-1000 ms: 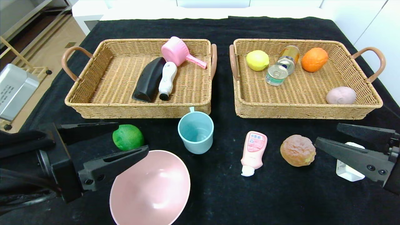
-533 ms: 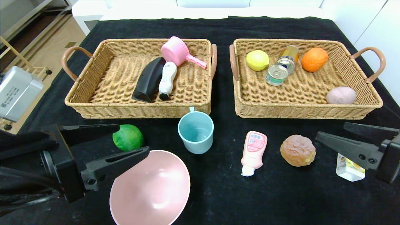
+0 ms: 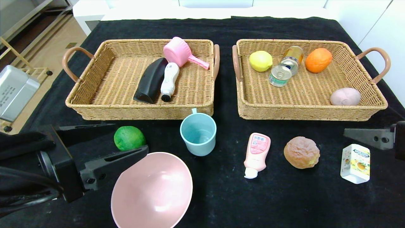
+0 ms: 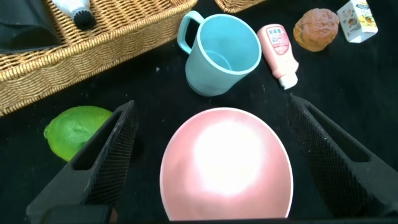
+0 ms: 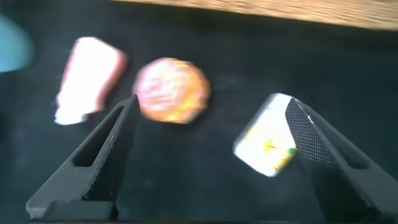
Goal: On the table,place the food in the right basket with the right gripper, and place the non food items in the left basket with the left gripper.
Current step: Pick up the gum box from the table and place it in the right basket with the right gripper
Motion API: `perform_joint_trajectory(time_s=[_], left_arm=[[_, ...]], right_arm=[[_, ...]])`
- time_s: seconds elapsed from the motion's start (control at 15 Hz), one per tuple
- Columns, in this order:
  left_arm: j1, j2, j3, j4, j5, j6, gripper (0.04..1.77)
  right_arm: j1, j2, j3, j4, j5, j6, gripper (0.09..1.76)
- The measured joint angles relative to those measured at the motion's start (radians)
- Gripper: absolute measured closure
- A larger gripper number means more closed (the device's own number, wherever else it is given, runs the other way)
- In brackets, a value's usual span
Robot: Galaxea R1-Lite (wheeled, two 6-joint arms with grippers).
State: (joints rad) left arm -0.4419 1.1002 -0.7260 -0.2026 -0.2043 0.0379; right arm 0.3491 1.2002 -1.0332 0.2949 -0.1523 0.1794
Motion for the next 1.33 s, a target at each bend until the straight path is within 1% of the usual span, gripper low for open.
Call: perform_joint_trajectory(time_s=[0.2, 0.4, 0.53, 0.67, 0.73, 0.87, 1.07, 1.2, 1.33], left_arm=[[0.0, -0.004, 0.0, 0.0, 0.002, -0.001, 0.09], [0.0, -0.006, 0.0, 0.005, 0.013, -0.001, 0.09], [0.0, -0.006, -0.001, 0.004, 0.017, -0.002, 0.09], [0.0, -0.005, -0.002, 0.0, 0.042, -0.001, 0.09], [0.0, -0.006, -0.002, 0.0, 0.047, 0.0, 0.09], [0.0, -0.006, -0.004, 0.0, 0.051, -0.001, 0.09], [0.0, -0.006, -0.006, 0.006, 0.051, 0.0, 0.09], [0.001, -0.006, -0.006, 0.0, 0.051, -0.001, 0.09], [0.002, -0.008, -0.006, -0.001, 0.052, 0.0, 0.09]], right_arm=[[-0.031, 0.079, -0.147, 0.163, -0.077, 0.114, 0.14], [-0.056, 0.142, -0.199, 0.199, -0.085, 0.191, 0.14], [-0.074, 0.17, -0.207, 0.21, -0.085, 0.225, 0.14], [-0.104, 0.189, -0.212, 0.225, -0.085, 0.25, 0.14], [-0.115, 0.195, -0.212, 0.252, -0.083, 0.254, 0.14], [-0.127, 0.201, -0.212, 0.29, -0.083, 0.27, 0.14], [-0.145, 0.207, -0.197, 0.298, -0.081, 0.302, 0.14], [-0.159, 0.217, -0.177, 0.291, -0.064, 0.322, 0.14], [-0.182, 0.233, -0.154, 0.289, -0.026, 0.324, 0.14]])
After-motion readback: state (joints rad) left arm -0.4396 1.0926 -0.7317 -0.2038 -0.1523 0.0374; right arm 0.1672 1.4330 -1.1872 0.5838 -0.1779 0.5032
